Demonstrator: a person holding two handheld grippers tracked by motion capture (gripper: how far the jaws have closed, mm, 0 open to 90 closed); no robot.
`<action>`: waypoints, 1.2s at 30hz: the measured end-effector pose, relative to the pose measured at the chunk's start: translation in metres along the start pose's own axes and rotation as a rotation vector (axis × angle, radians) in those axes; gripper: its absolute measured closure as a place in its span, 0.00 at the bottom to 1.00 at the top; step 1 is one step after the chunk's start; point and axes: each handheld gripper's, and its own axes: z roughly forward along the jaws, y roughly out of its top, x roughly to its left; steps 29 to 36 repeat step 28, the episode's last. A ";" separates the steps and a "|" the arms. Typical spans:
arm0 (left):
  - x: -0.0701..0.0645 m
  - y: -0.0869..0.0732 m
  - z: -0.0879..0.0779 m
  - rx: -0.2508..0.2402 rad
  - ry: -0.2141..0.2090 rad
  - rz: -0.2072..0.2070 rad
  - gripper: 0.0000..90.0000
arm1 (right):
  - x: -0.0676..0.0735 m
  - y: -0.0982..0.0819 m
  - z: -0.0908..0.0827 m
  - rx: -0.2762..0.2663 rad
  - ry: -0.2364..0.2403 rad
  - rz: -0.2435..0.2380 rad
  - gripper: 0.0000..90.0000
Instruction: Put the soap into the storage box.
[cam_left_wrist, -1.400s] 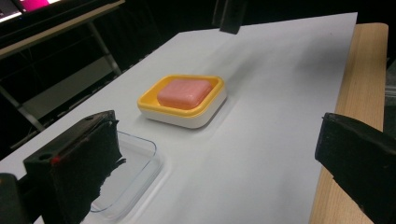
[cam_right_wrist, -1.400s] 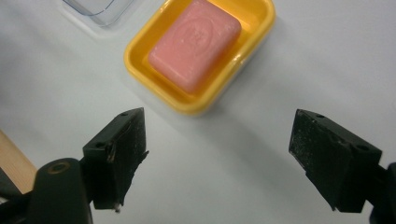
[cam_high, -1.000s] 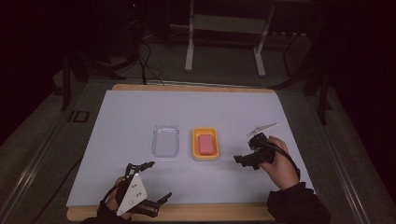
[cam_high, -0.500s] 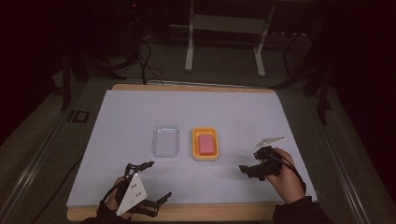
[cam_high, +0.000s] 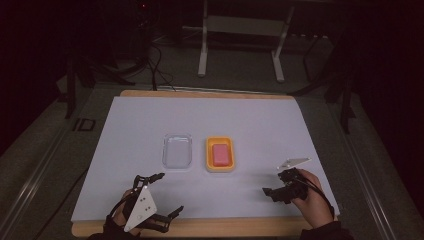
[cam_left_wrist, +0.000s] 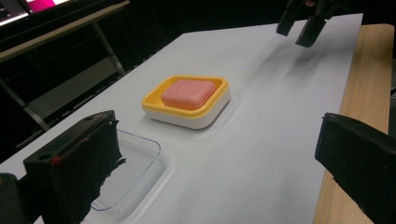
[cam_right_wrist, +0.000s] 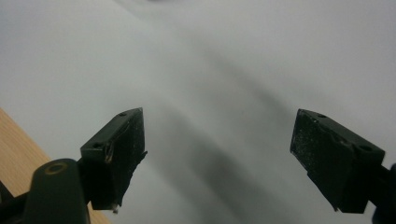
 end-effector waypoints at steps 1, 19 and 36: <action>0.000 0.000 0.000 0.004 0.000 0.002 0.01 | -0.001 -0.002 0.000 -0.007 0.002 0.000 0.22; -0.002 0.001 0.001 0.004 -0.024 0.009 0.01 | -0.011 -0.019 0.004 -0.104 -0.003 0.025 0.18; -0.002 0.001 0.001 0.003 -0.033 0.010 0.01 | -0.013 -0.022 0.008 -0.092 0.014 0.033 0.18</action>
